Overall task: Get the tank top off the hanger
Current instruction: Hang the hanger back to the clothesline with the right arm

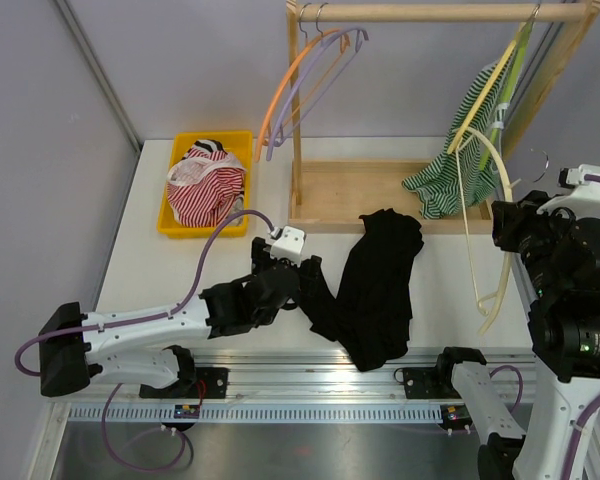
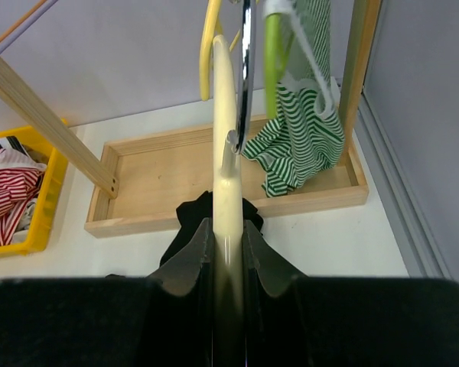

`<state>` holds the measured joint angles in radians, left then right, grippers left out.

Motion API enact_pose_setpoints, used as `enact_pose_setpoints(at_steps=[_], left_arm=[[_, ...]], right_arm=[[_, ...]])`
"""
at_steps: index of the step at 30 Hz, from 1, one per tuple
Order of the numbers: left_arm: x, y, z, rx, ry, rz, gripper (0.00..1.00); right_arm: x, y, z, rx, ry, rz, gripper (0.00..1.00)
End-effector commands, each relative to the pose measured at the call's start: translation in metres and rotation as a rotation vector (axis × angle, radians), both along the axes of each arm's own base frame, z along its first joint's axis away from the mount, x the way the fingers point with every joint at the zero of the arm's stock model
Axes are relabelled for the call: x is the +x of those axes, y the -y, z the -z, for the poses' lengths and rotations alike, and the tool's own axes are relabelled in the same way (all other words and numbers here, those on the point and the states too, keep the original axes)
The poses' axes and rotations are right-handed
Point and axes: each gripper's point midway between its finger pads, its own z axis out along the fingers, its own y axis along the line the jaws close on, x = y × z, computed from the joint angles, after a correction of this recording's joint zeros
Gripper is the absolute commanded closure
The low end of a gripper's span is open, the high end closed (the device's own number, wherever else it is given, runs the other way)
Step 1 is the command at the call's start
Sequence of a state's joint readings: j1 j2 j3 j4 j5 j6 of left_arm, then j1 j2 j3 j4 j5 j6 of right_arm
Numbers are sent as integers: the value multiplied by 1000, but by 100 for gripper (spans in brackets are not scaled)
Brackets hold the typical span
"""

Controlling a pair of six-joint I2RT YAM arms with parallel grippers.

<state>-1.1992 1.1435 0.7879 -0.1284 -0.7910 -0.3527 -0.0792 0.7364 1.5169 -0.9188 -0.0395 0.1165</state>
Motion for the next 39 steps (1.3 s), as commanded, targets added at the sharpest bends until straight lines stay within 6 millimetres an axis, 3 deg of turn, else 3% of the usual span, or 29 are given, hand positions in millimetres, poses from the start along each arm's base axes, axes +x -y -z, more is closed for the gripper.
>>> enact_pose_setpoints(at_steps=[1, 6, 11, 14, 20, 24, 30, 36, 38, 39], left_arm=[[1, 5, 0, -39, 0, -4, 1], [1, 5, 5, -29, -2, -3, 1], [2, 6, 7, -14, -3, -4, 1], [2, 7, 8, -12, -5, -3, 1], [2, 9, 13, -5, -14, 1, 1], [1, 10, 16, -7, -22, 3, 1], [1, 9, 20, -3, -28, 1, 1], [0, 12, 22, -5, -31, 6, 1], [0, 11, 23, -2, -34, 5, 1], [1, 11, 23, -3, -34, 3, 1]], right_arm=[[21, 13, -53, -43, 206, 58, 100], [32, 6, -66, -52, 251, 12, 100], [40, -3, -58, -31, 228, -38, 100], [36, -8, -53, -27, 224, -63, 100], [26, -13, -63, -33, 280, -90, 100], [27, -28, -65, -22, 288, -174, 100], [20, -26, -72, -22, 359, -158, 100], [9, -11, -63, 11, 425, -57, 100], [11, -5, -52, 46, 429, -23, 100], [2, -5, -59, 55, 478, -17, 100]])
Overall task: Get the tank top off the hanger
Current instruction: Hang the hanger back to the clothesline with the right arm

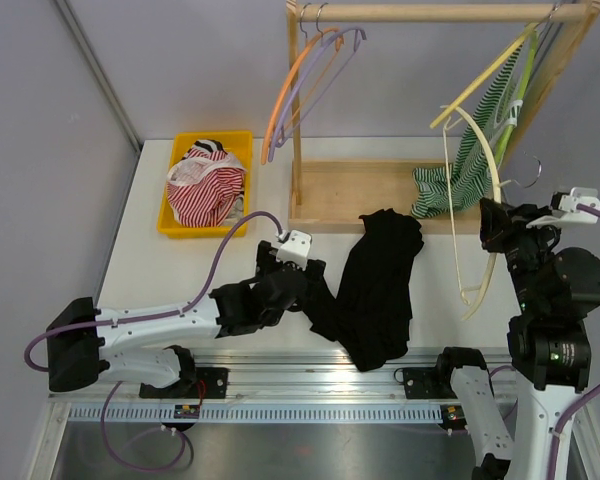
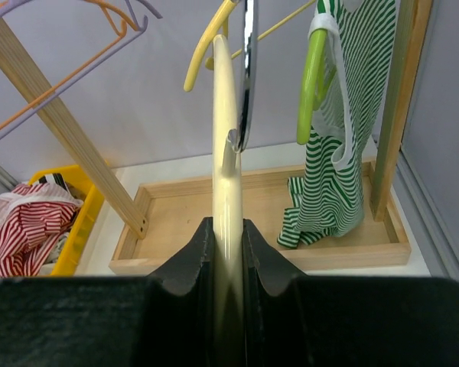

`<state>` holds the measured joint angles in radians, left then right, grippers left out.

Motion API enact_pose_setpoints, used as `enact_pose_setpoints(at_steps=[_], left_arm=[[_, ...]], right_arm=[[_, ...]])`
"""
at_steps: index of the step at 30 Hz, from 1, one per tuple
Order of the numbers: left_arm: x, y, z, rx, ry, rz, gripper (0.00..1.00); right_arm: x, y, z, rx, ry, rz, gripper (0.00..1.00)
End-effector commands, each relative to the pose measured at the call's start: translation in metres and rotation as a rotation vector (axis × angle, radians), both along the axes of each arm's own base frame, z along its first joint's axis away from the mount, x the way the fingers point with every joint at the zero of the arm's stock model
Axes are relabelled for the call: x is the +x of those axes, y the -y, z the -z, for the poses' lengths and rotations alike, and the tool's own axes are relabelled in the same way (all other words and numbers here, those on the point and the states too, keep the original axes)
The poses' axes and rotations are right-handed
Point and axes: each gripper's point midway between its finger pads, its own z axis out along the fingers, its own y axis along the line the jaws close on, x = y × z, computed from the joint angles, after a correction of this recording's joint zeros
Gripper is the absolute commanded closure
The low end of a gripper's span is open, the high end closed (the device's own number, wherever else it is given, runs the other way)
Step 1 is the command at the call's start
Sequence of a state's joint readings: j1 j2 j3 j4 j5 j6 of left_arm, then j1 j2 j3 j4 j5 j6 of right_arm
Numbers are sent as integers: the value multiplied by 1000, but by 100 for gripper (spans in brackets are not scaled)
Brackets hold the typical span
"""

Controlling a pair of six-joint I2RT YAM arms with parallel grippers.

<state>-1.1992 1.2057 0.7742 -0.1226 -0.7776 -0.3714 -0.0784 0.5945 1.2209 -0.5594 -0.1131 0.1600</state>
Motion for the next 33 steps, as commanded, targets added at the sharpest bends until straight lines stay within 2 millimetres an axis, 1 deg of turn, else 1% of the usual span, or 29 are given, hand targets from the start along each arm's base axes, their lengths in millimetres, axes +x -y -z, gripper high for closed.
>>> enact_pose_setpoints(at_steps=[1, 3, 4, 6, 11, 13, 16, 19, 20, 22, 27, 28, 31, 32, 33], left_arm=[[1, 6, -1, -51, 3, -4, 1], [1, 6, 1, -50, 1, -5, 1], [0, 6, 0, -52, 1, -4, 1], [0, 5, 2, -50, -2, -5, 1], [0, 5, 4, -54, -5, -7, 1], [0, 6, 5, -57, -5, -4, 1], [0, 7, 9, -48, -9, -1, 1], [0, 9, 12, -38, -14, 0, 1], [0, 10, 12, -39, -14, 1, 1], [0, 10, 14, -40, -17, 1, 1], [0, 12, 15, -42, -18, 7, 1], [1, 13, 13, -45, -16, 8, 1], [0, 13, 14, -44, -18, 9, 1], [0, 13, 14, -43, -18, 9, 1], [0, 13, 14, -44, -18, 9, 1]], right_arm=[[-13, 10, -51, 66, 266, 62, 100], [-20, 13, -53, 90, 306, 82, 100], [-18, 18, -47, 112, 299, 110, 100], [-19, 22, -44, 127, 304, 135, 100], [-11, 29, -26, 144, 260, 172, 100], [-9, 28, -20, 148, 252, 163, 100], [-6, 15, -17, 154, 241, 95, 100], [-7, -9, -15, 141, 248, -43, 100], [-12, -13, -20, 137, 275, -67, 100], [-16, -23, -19, 122, 283, -124, 100], [-29, -37, -20, 110, 316, -199, 100], [-31, -44, -20, 106, 311, -239, 100], [-25, -58, -17, 101, 267, -326, 100], [-17, -62, -13, 107, 243, -356, 100], [-13, -67, -12, 117, 228, -387, 100]])
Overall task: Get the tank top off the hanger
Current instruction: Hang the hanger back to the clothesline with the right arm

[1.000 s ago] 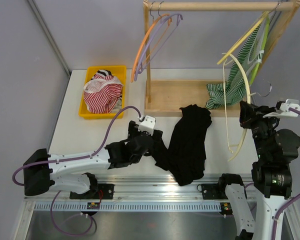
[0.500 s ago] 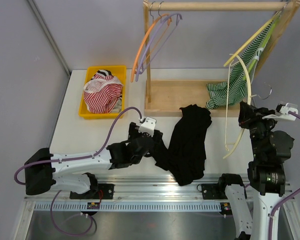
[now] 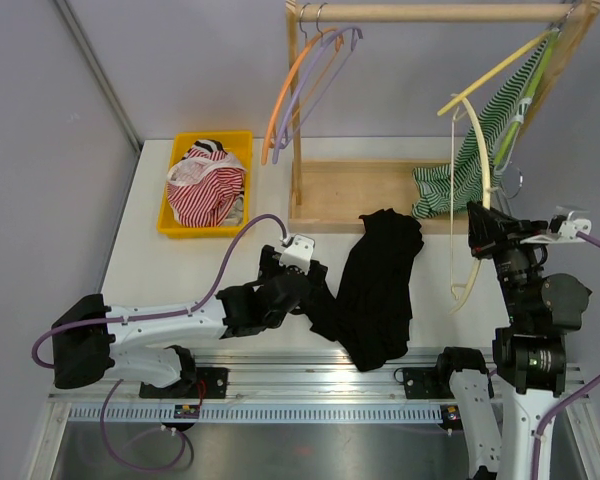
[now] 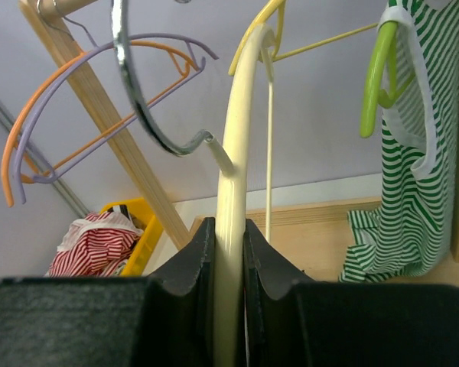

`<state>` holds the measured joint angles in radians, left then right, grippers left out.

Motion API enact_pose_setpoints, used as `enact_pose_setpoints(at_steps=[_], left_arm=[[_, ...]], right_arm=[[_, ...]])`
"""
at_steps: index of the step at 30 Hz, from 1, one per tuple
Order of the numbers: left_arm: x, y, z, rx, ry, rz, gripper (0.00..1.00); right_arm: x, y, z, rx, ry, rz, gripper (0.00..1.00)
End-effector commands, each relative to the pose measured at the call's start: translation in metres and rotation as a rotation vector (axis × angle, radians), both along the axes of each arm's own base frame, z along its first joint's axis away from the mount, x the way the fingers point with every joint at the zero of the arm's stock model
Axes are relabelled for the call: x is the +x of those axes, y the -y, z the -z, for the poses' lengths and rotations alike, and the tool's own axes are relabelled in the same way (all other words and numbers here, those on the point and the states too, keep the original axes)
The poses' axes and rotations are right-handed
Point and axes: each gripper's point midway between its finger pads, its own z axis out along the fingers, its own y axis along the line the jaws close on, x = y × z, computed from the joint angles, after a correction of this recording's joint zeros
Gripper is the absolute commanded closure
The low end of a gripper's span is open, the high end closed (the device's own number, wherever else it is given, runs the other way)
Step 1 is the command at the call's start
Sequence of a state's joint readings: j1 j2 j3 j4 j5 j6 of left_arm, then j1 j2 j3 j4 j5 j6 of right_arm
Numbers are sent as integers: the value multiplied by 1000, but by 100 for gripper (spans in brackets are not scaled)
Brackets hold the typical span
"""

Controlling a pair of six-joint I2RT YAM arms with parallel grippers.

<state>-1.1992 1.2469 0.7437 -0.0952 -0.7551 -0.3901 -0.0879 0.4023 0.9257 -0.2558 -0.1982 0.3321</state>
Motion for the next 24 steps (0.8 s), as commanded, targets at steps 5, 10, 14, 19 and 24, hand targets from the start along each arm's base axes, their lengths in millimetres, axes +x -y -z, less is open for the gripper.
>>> enact_pose_setpoints(at_steps=[5, 10, 14, 19, 24], left_arm=[[3, 6, -7, -63, 17, -11, 1], [3, 7, -6, -64, 17, -9, 1], [3, 8, -5, -63, 14, -7, 1], [3, 9, -5, -64, 14, -6, 1], [2, 8, -4, -66, 14, -6, 1]], right_arm=[[12, -72, -14, -27, 23, -462, 100], [12, -88, -12, -44, 23, -587, 100], [7, -91, -12, -76, 34, -603, 100], [1, -95, -18, -124, 85, -632, 100], [6, -87, -10, -143, 120, -567, 100]])
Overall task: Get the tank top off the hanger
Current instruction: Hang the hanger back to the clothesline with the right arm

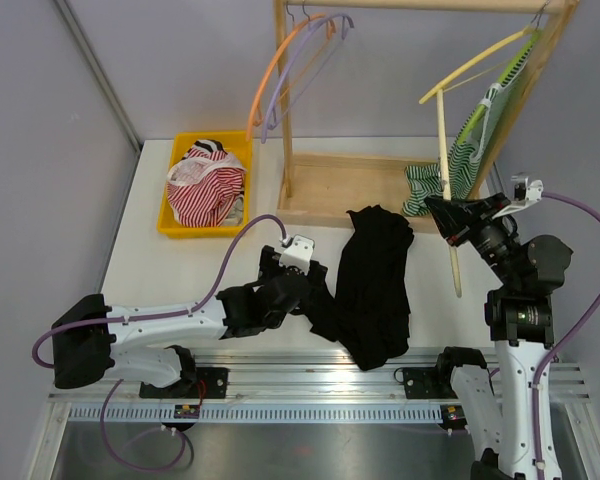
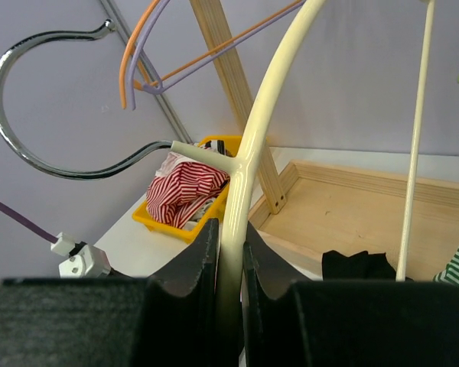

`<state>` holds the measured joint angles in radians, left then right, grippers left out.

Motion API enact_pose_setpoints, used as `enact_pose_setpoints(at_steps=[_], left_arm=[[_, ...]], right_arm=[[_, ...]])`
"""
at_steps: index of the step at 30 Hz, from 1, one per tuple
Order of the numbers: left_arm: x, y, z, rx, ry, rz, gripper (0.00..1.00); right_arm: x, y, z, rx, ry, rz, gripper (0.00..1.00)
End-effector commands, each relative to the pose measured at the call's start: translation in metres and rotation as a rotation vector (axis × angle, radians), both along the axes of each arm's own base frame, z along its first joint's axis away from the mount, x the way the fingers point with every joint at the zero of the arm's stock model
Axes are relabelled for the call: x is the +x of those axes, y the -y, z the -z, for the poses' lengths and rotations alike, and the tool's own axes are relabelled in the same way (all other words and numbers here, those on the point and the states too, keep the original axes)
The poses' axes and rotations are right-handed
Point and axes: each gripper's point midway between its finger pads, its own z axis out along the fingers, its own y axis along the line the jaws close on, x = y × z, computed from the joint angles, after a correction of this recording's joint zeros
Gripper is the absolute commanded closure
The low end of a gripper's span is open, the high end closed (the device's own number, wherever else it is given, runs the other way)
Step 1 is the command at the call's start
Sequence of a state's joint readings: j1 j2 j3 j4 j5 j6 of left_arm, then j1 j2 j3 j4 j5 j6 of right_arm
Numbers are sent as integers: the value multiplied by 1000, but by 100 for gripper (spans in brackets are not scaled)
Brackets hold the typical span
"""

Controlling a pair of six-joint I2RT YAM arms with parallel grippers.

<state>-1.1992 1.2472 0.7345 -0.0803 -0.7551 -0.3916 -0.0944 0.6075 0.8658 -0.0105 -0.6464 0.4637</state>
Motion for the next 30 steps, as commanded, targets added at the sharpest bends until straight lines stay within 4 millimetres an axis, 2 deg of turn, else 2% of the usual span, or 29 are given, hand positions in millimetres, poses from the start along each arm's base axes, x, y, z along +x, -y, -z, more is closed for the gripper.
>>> enact_pose_setpoints(at_steps=[1, 4, 8, 12, 15, 23, 30], left_arm=[[2, 8, -6, -59, 13, -5, 1], [2, 8, -7, -58, 13, -3, 1], [2, 8, -6, -59, 12, -2, 1], [3, 12, -2, -49, 8, 1, 1], [3, 13, 0, -44, 3, 1, 1], [3, 12, -2, -51, 5, 3, 1], [2, 10, -2, -53, 5, 3, 1]], right_arm=[[-25, -16, -23, -109, 225, -90, 100], [-13, -1, -10, -128, 208, 15, 100], [-25, -7, -2, -177, 260, -19, 100], [-52, -14, -15, -184, 388, -44, 100], [-65, -14, -21, -182, 447, -38, 100], [-77, -20, -31, -163, 502, -76, 100], [-84, -18, -30, -185, 520, -50, 100]])
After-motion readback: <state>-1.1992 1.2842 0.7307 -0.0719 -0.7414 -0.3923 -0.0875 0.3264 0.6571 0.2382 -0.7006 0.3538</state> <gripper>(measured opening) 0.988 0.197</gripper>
